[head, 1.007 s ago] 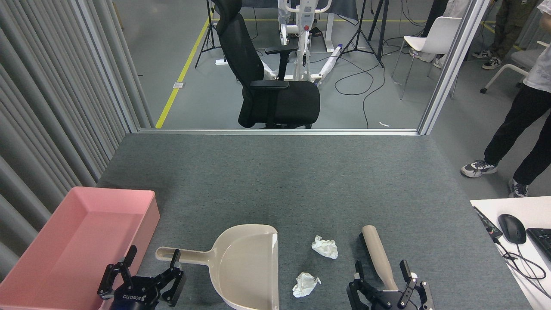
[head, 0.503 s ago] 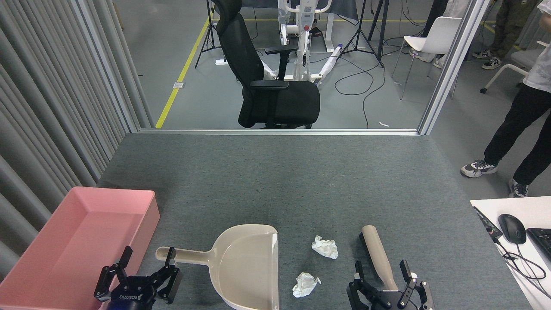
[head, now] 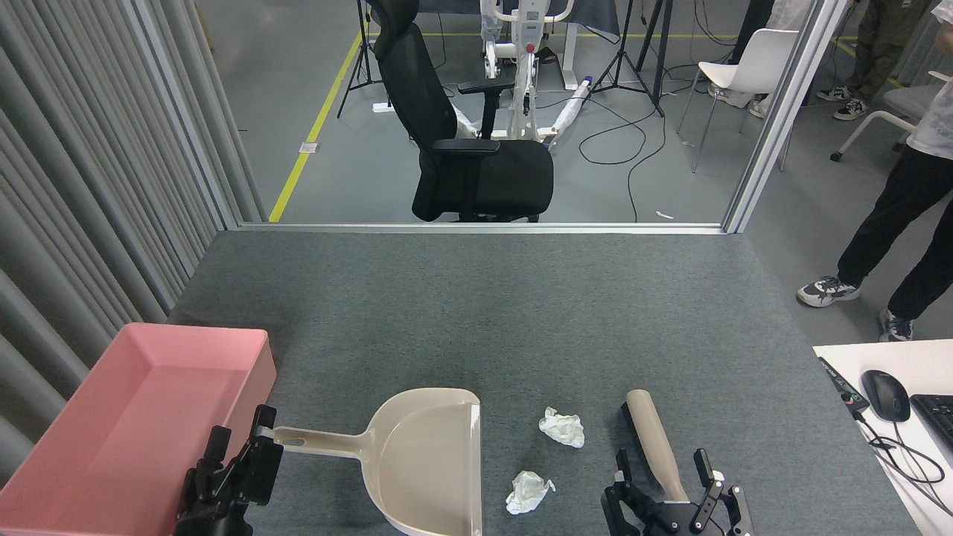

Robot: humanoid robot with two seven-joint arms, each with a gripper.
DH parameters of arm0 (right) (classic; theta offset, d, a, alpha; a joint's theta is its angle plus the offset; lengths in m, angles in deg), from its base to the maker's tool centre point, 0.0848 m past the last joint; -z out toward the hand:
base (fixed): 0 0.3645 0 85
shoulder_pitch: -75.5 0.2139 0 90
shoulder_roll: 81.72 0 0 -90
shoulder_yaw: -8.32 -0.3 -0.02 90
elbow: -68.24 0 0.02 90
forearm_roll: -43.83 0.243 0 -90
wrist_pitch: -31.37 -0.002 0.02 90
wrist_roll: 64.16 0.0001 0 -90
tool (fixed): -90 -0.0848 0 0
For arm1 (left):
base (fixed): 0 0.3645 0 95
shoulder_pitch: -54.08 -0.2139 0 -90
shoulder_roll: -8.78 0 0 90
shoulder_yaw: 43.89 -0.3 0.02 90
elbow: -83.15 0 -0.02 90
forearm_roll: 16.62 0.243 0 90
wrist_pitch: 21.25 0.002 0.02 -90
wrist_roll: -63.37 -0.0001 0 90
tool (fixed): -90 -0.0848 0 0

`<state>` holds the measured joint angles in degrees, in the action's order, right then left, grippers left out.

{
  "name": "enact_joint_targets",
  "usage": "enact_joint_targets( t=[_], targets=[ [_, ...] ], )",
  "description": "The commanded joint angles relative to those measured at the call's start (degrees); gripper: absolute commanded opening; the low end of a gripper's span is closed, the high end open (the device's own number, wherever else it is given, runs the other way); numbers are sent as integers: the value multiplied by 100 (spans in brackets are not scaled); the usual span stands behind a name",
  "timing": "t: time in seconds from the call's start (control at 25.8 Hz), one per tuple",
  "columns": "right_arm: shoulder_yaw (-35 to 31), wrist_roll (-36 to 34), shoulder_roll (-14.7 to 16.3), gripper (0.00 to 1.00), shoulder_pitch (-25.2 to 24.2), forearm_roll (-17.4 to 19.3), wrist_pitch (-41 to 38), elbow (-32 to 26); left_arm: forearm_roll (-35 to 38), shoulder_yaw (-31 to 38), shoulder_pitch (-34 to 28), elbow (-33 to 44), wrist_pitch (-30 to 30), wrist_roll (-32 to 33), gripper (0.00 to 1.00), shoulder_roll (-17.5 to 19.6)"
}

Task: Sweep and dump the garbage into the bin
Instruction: 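Grasp the beige dustpan handle with the left gripper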

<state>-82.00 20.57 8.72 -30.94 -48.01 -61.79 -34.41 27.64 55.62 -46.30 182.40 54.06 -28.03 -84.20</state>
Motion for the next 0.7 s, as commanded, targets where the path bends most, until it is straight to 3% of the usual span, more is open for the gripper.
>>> enact_joint_targets(
  t=[0.0,0.19,0.43,0.66],
  targets=[
    [-3,-1,0,100,0,-1,-1,0,-954,-55,-26,-2,19,395,100,9],
    [-20,-1,0,100,0,-1,-10,0,-1552,-310,-53,-2,28,475,100,17],
    [-47,-1,9,100,0,-1,-10,0,-1762,-793,-79,-19,46,422,100,26],
    [-73,-1,9,100,0,-1,-10,0,-2202,-775,-211,-72,19,316,100,79]
  ],
)
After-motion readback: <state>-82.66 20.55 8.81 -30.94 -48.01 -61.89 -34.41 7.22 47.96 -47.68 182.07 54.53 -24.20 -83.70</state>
